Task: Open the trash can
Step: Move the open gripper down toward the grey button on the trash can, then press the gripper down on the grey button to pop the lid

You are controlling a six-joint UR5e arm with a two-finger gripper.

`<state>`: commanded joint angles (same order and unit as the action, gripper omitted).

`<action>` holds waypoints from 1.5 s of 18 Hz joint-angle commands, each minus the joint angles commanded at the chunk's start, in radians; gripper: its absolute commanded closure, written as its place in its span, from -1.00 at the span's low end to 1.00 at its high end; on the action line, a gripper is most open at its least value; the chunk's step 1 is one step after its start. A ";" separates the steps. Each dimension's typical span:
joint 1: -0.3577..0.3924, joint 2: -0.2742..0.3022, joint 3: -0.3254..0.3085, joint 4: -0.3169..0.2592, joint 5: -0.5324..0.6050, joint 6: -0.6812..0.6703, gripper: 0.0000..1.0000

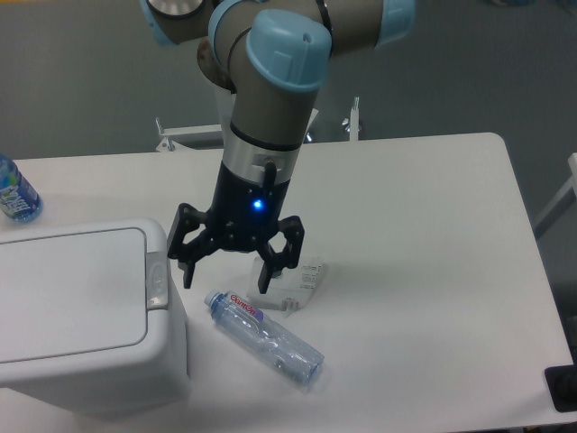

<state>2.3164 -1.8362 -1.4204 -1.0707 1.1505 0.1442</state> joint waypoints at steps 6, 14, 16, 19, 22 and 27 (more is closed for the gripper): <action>-0.017 0.000 -0.002 0.000 0.002 -0.023 -1.00; -0.018 -0.002 -0.002 0.009 0.003 -0.034 -1.00; -0.018 0.000 -0.009 0.009 0.003 -0.032 -1.00; -0.028 0.000 -0.011 0.011 0.005 -0.032 -1.00; -0.028 -0.002 -0.015 0.011 0.005 -0.032 -1.00; -0.028 -0.005 -0.015 0.012 0.005 -0.032 -1.00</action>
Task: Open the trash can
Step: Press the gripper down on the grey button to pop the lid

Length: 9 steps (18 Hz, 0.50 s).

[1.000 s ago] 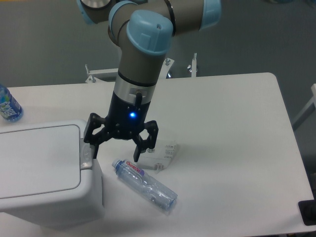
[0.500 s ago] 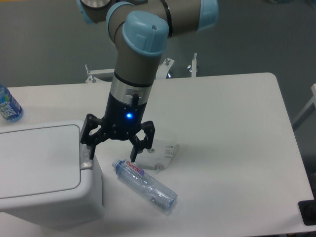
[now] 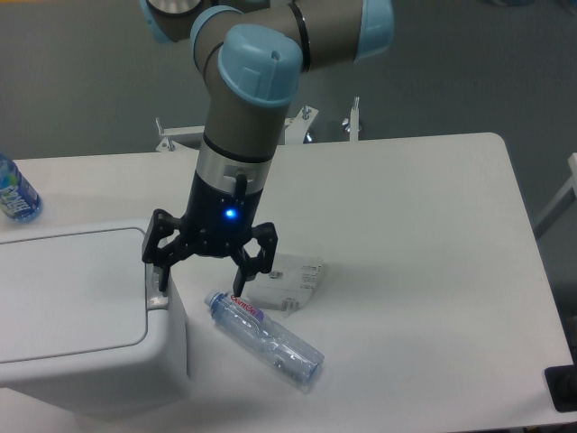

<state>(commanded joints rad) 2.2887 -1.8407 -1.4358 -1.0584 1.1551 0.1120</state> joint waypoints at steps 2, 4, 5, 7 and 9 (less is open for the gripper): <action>-0.002 0.000 -0.002 0.006 0.000 0.000 -1.00; 0.000 0.000 -0.006 0.012 0.000 0.000 -1.00; 0.000 0.000 -0.008 0.014 0.000 0.000 -1.00; 0.000 0.000 -0.012 0.018 0.000 0.000 -1.00; 0.000 0.000 -0.012 0.018 0.000 0.000 -1.00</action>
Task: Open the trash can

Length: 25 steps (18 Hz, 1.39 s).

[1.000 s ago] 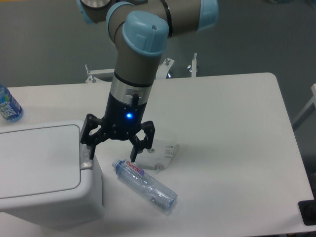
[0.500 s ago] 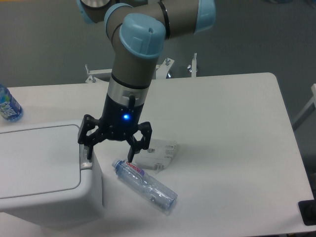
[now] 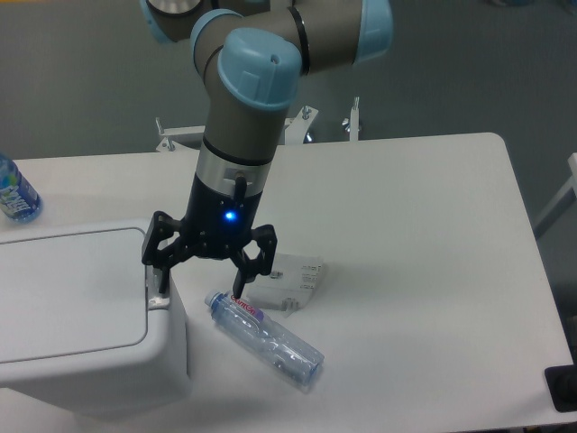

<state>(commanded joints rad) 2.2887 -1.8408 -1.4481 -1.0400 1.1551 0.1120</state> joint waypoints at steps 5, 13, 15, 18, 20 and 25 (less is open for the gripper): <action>0.000 0.002 0.005 0.000 0.000 0.000 -1.00; 0.035 0.009 0.120 0.029 0.057 0.002 -1.00; 0.075 0.018 0.133 0.029 0.100 0.003 -1.00; 0.132 0.031 0.144 0.031 0.139 0.023 -1.00; 0.156 0.032 0.143 0.031 0.188 0.058 -1.00; 0.228 0.044 0.130 0.017 0.238 0.341 -1.00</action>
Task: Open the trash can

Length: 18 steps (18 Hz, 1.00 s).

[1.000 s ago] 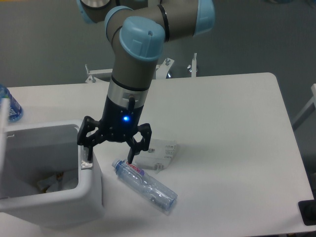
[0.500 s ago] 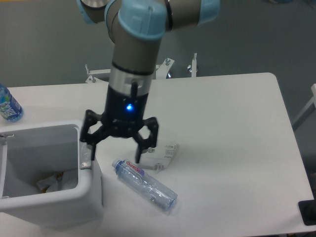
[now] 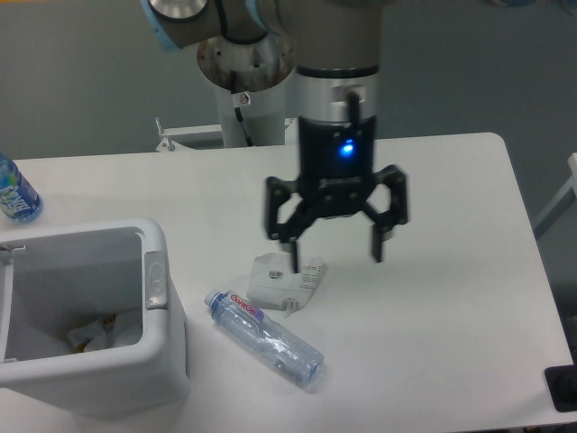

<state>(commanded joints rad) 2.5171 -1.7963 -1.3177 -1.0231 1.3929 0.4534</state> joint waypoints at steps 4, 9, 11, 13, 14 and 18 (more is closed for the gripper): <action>0.041 0.017 -0.052 -0.005 0.041 0.167 -1.00; 0.066 0.063 -0.121 -0.063 0.113 0.457 -1.00; 0.072 0.080 -0.150 -0.064 0.130 0.531 -1.00; 0.084 0.086 -0.164 -0.071 0.156 0.614 -1.00; 0.086 0.086 -0.166 -0.072 0.170 0.645 -1.00; 0.101 0.086 -0.172 -0.071 0.176 0.659 -1.00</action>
<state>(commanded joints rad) 2.6184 -1.7104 -1.4895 -1.0937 1.5693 1.1121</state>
